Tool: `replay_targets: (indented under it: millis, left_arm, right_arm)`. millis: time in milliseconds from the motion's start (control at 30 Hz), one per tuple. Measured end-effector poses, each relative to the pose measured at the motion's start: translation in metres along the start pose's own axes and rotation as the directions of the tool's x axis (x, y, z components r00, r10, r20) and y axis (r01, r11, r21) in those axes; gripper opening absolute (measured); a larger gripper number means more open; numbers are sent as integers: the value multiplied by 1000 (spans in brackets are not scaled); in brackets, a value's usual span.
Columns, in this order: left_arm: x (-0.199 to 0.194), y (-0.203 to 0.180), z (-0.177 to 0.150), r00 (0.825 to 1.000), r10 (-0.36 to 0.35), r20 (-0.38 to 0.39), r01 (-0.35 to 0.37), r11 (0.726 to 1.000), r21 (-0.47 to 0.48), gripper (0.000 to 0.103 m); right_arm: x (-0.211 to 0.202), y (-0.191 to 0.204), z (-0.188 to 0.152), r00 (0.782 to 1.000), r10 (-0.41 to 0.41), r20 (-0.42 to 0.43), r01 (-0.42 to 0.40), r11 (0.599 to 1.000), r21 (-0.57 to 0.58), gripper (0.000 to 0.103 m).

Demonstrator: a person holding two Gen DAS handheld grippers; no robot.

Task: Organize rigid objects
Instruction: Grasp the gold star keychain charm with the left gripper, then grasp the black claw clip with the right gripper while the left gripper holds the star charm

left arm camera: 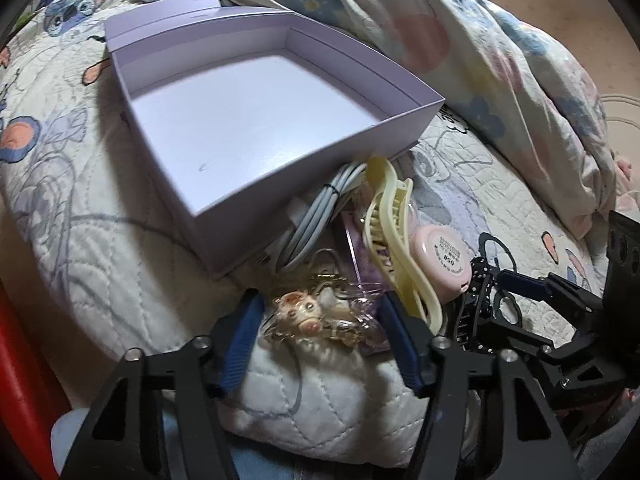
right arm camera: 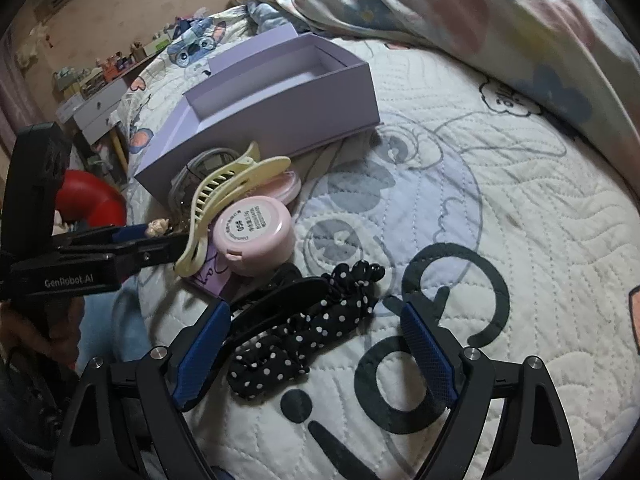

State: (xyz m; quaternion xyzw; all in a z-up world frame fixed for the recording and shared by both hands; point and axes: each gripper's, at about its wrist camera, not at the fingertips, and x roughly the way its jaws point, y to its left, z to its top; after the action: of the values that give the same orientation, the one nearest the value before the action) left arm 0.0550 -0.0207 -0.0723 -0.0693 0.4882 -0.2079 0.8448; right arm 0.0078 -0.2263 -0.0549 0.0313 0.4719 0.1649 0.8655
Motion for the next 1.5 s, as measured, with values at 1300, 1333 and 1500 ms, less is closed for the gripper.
replay_targets:
  millis: [1300, 1333, 1500]
  left_arm:
    - [-15, 4, -24, 991, 133, 23, -134, 991, 24, 59]
    - [-15, 3, -24, 990, 138, 24, -139, 990, 28, 59]
    - [-16, -1, -24, 987, 155, 31, -156, 987, 34, 59]
  right_arm:
    - [18, 55, -3, 994, -94, -52, 87, 987, -134, 41]
    - [17, 51, -3, 995, -79, -55, 72, 990, -122, 40]
    - [1, 48, -3, 999, -46, -28, 42, 991, -124, 25]
